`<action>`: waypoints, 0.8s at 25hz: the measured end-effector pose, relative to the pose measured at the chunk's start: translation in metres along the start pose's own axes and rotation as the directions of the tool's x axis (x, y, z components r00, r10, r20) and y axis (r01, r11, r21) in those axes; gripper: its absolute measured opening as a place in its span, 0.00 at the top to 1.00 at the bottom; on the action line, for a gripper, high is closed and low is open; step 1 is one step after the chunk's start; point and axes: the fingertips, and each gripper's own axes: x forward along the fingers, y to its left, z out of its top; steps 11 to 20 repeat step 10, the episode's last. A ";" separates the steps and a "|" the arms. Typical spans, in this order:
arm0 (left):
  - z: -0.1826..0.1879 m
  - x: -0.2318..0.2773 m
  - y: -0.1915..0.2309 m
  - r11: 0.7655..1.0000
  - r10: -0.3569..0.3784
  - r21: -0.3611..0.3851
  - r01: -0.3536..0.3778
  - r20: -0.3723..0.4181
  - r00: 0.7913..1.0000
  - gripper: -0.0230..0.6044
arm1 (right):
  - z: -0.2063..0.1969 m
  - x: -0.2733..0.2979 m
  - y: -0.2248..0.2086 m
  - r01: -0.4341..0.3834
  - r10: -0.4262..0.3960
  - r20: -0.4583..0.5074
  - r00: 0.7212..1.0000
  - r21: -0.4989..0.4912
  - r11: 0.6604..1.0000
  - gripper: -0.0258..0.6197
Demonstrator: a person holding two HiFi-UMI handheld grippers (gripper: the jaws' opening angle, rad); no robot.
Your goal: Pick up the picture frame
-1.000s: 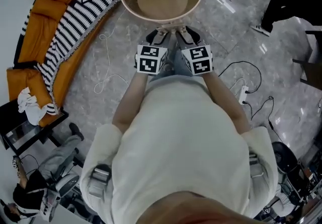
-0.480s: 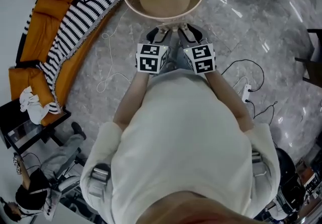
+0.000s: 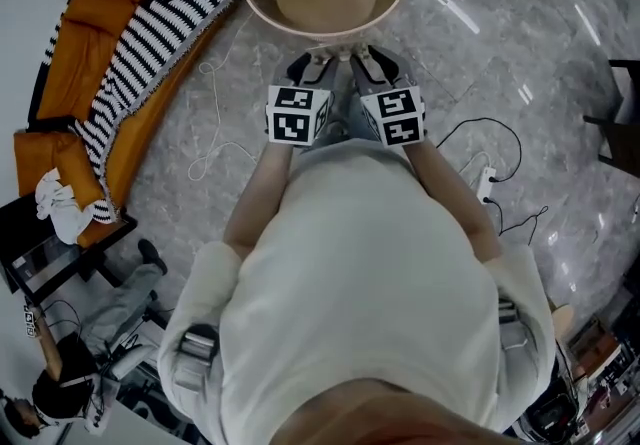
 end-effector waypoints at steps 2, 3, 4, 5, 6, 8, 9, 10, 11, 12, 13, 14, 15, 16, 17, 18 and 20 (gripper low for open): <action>0.000 0.001 0.000 1.000 0.002 -0.001 -0.002 -0.001 1.000 0.68 | -0.001 0.001 -0.001 -0.001 0.001 -0.002 1.000 0.000 1.000 0.77; 0.000 0.001 0.000 1.000 0.004 -0.002 -0.004 -0.002 1.000 0.68 | -0.001 0.001 -0.001 -0.001 0.001 -0.003 1.000 0.000 1.000 0.77; 0.000 0.001 0.001 1.000 0.005 -0.003 -0.005 -0.002 1.000 0.68 | -0.001 0.001 -0.001 -0.002 0.002 -0.003 1.000 0.001 1.000 0.77; 0.000 0.001 0.001 1.000 0.005 -0.004 -0.005 -0.003 1.000 0.68 | -0.001 0.001 -0.001 -0.002 0.002 -0.004 1.000 0.001 1.000 0.77; 0.000 0.001 0.000 1.000 0.005 -0.005 -0.005 -0.004 1.000 0.68 | -0.001 0.001 -0.001 -0.002 0.002 -0.005 1.000 0.002 1.000 0.77; 0.002 0.001 0.001 1.000 0.006 -0.008 -0.006 -0.002 1.000 0.68 | 0.002 0.001 -0.001 -0.004 0.004 -0.003 1.000 0.004 1.000 0.77; 0.002 0.001 0.001 1.000 0.006 -0.010 -0.006 -0.001 1.000 0.68 | 0.004 0.001 0.000 -0.005 0.005 -0.001 1.000 0.005 1.000 0.77; 0.003 0.001 0.002 1.000 0.007 -0.011 -0.007 0.000 1.000 0.68 | 0.005 0.001 0.000 -0.007 0.007 0.000 1.000 0.007 1.000 0.77; 0.003 0.001 0.002 1.000 0.007 -0.011 -0.007 0.000 1.000 0.68 | 0.005 0.001 0.000 -0.007 0.007 0.000 1.000 0.007 1.000 0.77; 0.003 0.001 0.002 1.000 0.007 -0.011 -0.007 0.000 1.000 0.68 | 0.005 0.001 0.000 -0.007 0.007 0.000 1.000 0.007 1.000 0.77; 0.003 0.001 0.002 1.000 0.007 -0.011 -0.007 0.000 1.000 0.68 | 0.005 0.001 0.000 -0.007 0.007 0.000 1.000 0.007 1.000 0.77; 0.003 0.001 0.002 1.000 0.007 -0.011 -0.007 0.000 1.000 0.68 | 0.005 0.001 0.000 -0.007 0.007 0.000 1.000 0.007 1.000 0.77; 0.003 0.001 0.002 1.000 0.007 -0.011 -0.007 0.000 1.000 0.68 | 0.005 0.001 0.000 -0.007 0.007 0.000 1.000 0.007 1.000 0.77; 0.003 0.001 0.002 1.000 0.007 -0.011 -0.007 0.000 1.000 0.68 | 0.005 0.001 0.000 -0.007 0.007 0.000 1.000 0.007 1.000 0.77; 0.003 0.001 0.002 1.000 0.007 -0.011 -0.007 0.000 1.000 0.68 | 0.005 0.001 0.000 -0.007 0.007 0.000 1.000 0.007 1.000 0.77; 0.003 0.001 0.002 1.000 0.007 -0.011 -0.007 0.000 1.000 0.68 | 0.005 0.001 0.000 -0.007 0.007 0.000 1.000 0.007 1.000 0.77; 0.003 0.001 0.002 1.000 0.007 -0.011 -0.007 0.000 1.000 0.68 | 0.005 0.001 0.000 -0.007 0.007 0.000 1.000 0.007 1.000 0.77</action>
